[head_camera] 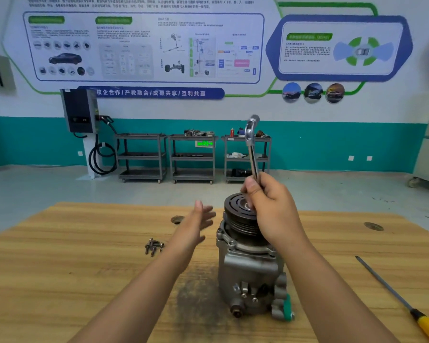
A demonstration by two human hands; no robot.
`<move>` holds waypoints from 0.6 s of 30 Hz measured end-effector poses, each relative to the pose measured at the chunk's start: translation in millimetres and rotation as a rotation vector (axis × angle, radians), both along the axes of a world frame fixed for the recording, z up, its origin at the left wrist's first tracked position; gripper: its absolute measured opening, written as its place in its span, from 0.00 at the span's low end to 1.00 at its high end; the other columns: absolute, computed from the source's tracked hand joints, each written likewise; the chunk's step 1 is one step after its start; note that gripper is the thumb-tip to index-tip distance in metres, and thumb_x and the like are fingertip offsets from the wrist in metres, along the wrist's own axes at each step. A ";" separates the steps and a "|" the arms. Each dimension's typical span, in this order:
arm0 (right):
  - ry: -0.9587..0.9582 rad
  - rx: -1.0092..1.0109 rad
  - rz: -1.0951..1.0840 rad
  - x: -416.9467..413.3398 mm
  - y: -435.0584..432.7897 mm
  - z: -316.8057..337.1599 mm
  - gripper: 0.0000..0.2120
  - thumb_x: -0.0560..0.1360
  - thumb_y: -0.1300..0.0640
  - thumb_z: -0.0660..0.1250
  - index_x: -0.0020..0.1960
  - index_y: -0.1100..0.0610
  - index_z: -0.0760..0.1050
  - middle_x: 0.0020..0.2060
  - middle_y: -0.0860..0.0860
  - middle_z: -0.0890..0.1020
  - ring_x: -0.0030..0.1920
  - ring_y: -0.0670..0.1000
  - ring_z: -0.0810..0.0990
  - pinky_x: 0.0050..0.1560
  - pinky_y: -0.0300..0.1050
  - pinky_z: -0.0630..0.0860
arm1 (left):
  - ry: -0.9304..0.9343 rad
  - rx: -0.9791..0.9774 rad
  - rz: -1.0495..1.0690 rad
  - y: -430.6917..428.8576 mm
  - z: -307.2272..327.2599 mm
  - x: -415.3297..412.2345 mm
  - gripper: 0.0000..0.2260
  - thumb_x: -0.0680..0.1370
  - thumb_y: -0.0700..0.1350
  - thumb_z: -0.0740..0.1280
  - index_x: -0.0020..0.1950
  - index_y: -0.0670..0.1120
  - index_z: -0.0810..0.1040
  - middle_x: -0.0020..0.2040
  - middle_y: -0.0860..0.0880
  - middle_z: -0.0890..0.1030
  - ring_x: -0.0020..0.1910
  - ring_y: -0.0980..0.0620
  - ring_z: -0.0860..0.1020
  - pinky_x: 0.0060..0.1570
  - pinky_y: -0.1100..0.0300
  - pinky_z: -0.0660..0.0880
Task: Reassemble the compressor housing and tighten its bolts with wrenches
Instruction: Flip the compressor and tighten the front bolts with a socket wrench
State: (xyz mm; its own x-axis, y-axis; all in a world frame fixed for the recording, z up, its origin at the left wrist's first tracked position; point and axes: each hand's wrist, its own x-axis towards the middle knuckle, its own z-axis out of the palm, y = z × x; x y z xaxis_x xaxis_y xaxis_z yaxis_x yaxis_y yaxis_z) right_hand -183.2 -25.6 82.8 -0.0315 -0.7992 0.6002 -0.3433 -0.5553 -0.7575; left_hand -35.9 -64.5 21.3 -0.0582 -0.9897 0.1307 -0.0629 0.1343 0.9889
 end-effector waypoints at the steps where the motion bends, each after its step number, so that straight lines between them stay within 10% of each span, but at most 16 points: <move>1: -0.010 0.011 -0.003 -2.7 -1.4 0.3 0.12 0.79 0.50 0.56 0.39 0.51 0.70 0.28 0.45 0.71 0.30 0.43 0.69 0.34 0.40 0.66 | 0.056 0.082 -0.030 -5.3 -8.2 -4.0 0.29 0.79 0.61 0.44 0.69 0.46 0.69 0.67 0.46 0.74 0.68 0.47 0.69 0.70 0.45 0.62; 9: 0.009 0.054 -0.005 -12.2 -9.2 1.1 0.15 0.79 0.50 0.56 0.37 0.54 0.69 0.25 0.45 0.69 0.24 0.40 0.66 0.27 0.33 0.63 | 0.342 0.179 -0.087 -7.1 -28.1 -35.6 0.32 0.69 0.69 0.46 0.53 0.51 0.79 0.47 0.53 0.85 0.47 0.59 0.82 0.46 0.62 0.75; 18: -0.003 0.032 -0.023 -9.8 -10.3 -0.7 0.16 0.80 0.50 0.55 0.36 0.54 0.69 0.26 0.46 0.68 0.23 0.40 0.65 0.26 0.32 0.61 | 0.241 0.064 0.048 27.0 -37.8 -22.2 0.16 0.82 0.56 0.46 0.53 0.57 0.72 0.49 0.58 0.78 0.51 0.59 0.75 0.57 0.57 0.70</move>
State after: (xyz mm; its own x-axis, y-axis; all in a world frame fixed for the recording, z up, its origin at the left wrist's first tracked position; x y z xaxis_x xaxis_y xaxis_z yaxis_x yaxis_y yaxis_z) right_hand -193.0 -35.9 82.0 -0.0519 -0.8169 0.5744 -0.3537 -0.5228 -0.7756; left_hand -58.1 -37.5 -16.4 0.0145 -0.9973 0.0721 0.1711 0.0735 0.9825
